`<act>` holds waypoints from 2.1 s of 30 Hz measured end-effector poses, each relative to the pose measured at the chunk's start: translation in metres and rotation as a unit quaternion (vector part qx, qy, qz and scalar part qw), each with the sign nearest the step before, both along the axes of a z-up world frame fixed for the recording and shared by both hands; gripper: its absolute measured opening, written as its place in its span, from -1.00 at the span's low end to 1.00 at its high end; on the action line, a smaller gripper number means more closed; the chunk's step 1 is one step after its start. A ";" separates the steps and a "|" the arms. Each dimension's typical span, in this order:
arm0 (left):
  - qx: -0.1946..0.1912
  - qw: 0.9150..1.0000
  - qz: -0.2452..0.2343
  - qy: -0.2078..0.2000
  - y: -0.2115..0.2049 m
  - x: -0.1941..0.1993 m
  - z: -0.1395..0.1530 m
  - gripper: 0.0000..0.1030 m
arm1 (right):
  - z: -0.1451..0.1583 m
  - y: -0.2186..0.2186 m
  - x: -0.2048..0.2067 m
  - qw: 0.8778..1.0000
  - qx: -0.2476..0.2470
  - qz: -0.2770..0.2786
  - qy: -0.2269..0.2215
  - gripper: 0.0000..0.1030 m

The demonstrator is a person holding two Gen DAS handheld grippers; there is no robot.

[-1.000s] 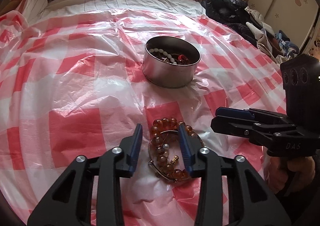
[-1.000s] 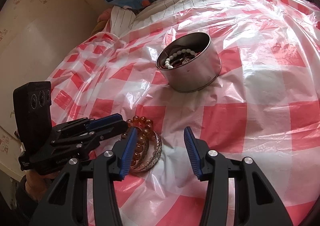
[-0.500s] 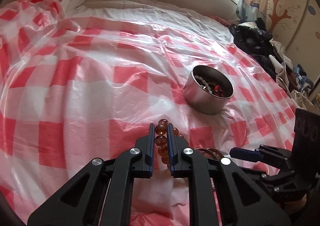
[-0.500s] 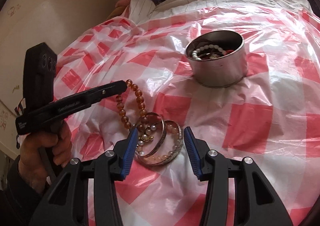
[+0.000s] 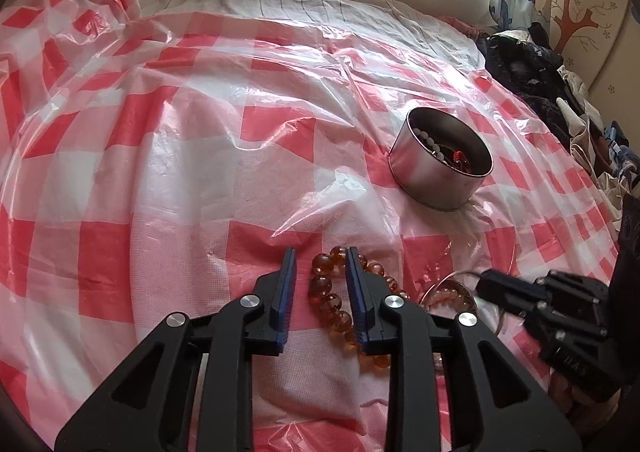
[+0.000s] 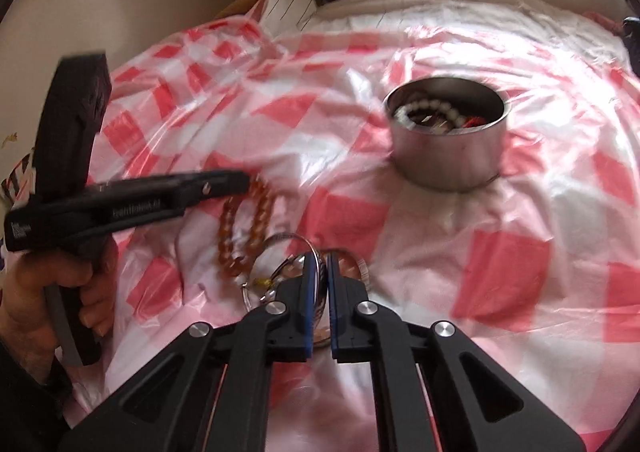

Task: Organize jewelry

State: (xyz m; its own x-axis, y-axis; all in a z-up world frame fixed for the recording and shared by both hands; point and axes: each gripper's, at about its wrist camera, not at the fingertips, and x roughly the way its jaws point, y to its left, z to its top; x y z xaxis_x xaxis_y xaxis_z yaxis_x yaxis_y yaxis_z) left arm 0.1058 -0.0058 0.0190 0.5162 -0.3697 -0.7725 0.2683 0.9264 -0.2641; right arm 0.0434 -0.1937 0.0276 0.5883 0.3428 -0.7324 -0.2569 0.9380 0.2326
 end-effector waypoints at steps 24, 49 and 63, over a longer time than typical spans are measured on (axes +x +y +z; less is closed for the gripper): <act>0.012 0.994 -0.091 -0.065 -0.034 -0.023 0.025 -0.80 | -0.006 -0.051 0.008 0.992 -0.058 -0.108 0.013 -0.92; 0.100 0.991 -0.083 -0.028 -0.041 -0.016 -0.006 -0.24 | -0.014 -0.053 0.008 0.989 -0.087 -0.115 0.025 -0.90; 0.081 0.993 -0.080 -0.035 -0.037 -0.015 0.002 -0.79 | -0.014 -0.055 0.010 0.991 -0.069 -0.114 0.027 -0.89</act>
